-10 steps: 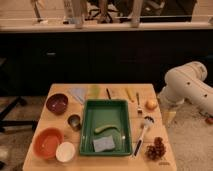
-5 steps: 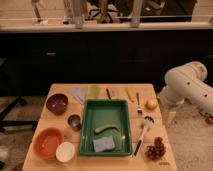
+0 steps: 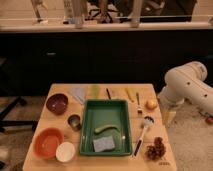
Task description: Place banana in red bowl
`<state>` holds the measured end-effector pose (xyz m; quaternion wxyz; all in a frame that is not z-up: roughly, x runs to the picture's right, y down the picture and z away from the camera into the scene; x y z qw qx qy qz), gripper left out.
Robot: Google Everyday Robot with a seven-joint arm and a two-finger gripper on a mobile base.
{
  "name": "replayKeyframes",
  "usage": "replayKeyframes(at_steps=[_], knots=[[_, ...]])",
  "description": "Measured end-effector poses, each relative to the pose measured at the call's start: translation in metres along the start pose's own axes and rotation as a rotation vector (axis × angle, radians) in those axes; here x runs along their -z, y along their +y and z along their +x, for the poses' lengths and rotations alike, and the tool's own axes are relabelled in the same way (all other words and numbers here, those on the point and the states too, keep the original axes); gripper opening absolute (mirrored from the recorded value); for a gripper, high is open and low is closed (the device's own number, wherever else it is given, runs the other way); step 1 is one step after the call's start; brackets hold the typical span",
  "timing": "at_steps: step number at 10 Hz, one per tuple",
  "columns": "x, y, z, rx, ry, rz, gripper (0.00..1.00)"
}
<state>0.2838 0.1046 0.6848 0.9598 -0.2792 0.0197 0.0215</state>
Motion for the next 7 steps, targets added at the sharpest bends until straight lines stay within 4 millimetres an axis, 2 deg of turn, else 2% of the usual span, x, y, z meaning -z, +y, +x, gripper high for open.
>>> replayKeyframes(at_steps=[5, 7], knots=[[-0.0003, -0.0004, 0.0004, -0.004, 0.002, 0.002, 0.8], [-0.004, -0.0028, 0.0049, -0.116, 0.007, 0.011, 0.8]])
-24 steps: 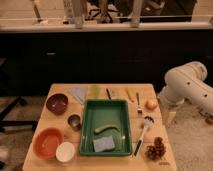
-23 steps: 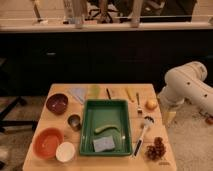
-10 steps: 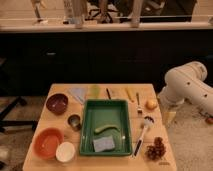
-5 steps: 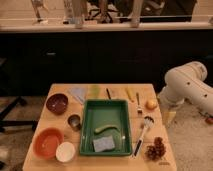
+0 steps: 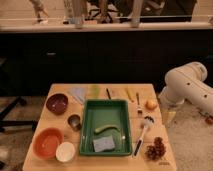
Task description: Place banana in red bowl
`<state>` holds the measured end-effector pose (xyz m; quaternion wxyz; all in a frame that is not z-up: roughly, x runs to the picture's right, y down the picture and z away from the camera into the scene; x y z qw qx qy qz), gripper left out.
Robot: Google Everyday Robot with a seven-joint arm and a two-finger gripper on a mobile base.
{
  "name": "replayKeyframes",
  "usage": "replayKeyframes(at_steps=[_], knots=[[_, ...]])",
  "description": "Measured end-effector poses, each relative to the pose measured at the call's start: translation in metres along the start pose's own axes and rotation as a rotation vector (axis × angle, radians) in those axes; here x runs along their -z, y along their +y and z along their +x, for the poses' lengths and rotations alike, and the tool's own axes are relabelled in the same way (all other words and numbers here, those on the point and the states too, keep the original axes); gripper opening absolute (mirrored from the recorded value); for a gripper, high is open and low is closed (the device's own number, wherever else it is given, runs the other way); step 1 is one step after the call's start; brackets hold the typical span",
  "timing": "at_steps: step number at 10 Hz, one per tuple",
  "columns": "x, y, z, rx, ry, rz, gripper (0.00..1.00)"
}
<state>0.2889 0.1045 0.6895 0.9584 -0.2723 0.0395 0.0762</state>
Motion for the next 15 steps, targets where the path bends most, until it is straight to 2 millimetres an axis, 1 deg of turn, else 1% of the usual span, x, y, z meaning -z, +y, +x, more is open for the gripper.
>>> replayKeyframes(at_steps=[2, 3, 6, 7, 9, 11, 12, 13, 15], knots=[[-0.003, -0.006, 0.002, -0.194, -0.011, 0.01, 0.8], [-0.004, -0.011, 0.001, -0.256, -0.023, 0.015, 0.8], [-0.004, -0.024, -0.013, -0.268, -0.068, 0.016, 0.8], [-0.005, -0.033, -0.02, -0.264, -0.109, 0.009, 0.8], [-0.008, -0.05, -0.041, -0.242, -0.203, -0.022, 0.8], [-0.012, -0.058, -0.048, -0.23, -0.279, -0.064, 0.8], [-0.017, -0.06, -0.055, -0.217, -0.304, -0.087, 0.8], [-0.023, -0.061, -0.064, -0.202, -0.321, -0.112, 0.8], [-0.031, -0.061, -0.072, -0.191, -0.324, -0.14, 0.8]])
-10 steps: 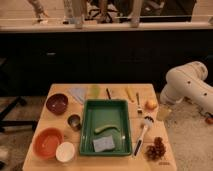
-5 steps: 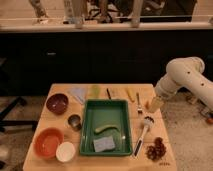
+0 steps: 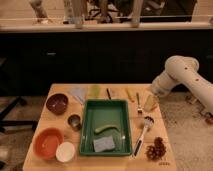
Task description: Place banana in red bowl
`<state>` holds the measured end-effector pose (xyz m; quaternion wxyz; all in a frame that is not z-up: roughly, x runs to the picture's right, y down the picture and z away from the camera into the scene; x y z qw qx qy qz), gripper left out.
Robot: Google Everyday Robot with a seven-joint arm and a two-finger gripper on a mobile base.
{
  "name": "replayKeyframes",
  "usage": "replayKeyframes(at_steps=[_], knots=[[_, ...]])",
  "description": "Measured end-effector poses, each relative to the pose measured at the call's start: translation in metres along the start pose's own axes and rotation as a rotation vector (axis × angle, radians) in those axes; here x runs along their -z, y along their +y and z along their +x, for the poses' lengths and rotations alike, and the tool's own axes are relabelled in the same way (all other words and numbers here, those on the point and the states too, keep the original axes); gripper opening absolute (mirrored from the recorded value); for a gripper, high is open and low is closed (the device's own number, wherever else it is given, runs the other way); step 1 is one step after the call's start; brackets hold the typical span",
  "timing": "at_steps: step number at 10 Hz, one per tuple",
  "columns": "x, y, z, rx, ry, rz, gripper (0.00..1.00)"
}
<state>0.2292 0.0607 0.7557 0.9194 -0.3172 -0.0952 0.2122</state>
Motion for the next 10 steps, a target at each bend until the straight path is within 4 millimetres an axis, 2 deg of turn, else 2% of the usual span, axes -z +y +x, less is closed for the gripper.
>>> replayKeyframes(at_steps=[6, 10], knots=[[0.0, 0.0, 0.001, -0.009, -0.003, 0.001, 0.8], [-0.023, 0.002, 0.011, -0.182, -0.091, -0.008, 0.8]])
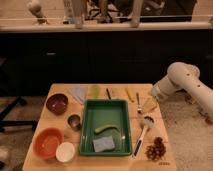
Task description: Place banana in red bowl
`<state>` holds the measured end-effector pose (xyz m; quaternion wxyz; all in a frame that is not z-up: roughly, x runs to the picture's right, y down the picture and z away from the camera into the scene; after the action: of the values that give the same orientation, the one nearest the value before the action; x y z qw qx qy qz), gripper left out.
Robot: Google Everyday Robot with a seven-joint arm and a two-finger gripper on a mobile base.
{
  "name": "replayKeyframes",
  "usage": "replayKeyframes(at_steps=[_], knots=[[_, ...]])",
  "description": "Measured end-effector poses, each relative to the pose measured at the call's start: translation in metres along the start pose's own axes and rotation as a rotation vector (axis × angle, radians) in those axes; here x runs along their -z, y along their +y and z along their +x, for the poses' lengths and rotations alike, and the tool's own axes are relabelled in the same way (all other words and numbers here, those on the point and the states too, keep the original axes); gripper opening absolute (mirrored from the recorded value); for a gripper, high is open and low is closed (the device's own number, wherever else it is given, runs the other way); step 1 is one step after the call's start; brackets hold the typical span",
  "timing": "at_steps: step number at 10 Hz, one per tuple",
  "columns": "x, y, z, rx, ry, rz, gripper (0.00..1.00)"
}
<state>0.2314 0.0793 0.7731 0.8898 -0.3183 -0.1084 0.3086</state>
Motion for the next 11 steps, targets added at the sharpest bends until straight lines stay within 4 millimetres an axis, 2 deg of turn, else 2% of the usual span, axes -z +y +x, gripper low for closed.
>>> replayKeyframes(at_steps=[3, 7, 9, 11], knots=[[-0.01, 0.006, -0.005, -0.076, -0.025, 0.043, 0.8], [-0.01, 0.012, -0.007, -0.179, -0.073, 0.211, 0.8], [-0.014, 0.015, -0.014, -0.182, -0.079, 0.22, 0.8], [-0.013, 0.014, -0.011, -0.186, -0.078, 0.222, 0.8]])
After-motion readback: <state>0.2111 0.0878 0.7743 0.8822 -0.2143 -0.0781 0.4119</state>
